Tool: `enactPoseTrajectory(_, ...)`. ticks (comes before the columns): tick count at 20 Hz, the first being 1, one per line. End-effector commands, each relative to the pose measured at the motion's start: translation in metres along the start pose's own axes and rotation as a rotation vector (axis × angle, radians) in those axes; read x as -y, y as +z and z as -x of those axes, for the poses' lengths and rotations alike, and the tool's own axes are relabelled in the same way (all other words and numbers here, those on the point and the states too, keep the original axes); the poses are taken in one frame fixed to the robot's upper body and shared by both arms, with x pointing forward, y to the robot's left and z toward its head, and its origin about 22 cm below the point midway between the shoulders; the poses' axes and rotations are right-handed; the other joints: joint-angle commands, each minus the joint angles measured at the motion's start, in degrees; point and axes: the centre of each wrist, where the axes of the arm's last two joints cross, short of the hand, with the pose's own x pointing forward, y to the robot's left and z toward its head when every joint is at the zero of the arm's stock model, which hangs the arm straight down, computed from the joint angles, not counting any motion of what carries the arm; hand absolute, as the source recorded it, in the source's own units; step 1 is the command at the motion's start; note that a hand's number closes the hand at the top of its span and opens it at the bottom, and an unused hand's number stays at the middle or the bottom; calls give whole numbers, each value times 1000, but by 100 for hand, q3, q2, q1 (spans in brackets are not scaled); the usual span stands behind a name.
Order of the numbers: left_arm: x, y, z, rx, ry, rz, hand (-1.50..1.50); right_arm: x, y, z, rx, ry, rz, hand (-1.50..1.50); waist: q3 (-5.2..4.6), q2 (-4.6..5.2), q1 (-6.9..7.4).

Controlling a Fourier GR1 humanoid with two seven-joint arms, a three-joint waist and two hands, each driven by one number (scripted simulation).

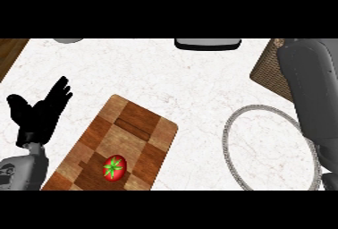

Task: Pick the croissant from the placemat and place it in the basket

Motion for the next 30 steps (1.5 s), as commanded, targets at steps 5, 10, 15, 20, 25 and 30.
enactPoseTrajectory(5, -16, 10, -2, -4, 1, -16, 0, 14, -36, 91, -1, 48, 15, 150, 3, -17, -45)
enactPoseTrajectory(10, 3, 3, -11, -13, -2, 9, 0, -1, -45, 121, -15, 4, 21, 150, 3, -3, -14)
enactPoseTrajectory(15, -2, -1, -1, -4, 0, -12, 0, -19, -44, 157, -32, -33, 14, 150, 3, 8, -12)
enactPoseTrajectory(20, 9, -5, -6, -1, -2, 1, 0, -13, -67, 173, -174, -32, 101, -150, 3, 13, 18)
enactPoseTrajectory(25, -9, -4, -5, 11, 6, 2, 0, -12, -83, 168, -105, -67, 94, -150, 4, 26, 68)
enactPoseTrajectory(30, 4, -7, 5, 6, -4, 11, 0, -10, -79, 187, -110, -183, 168, -150, 3, 17, -2)
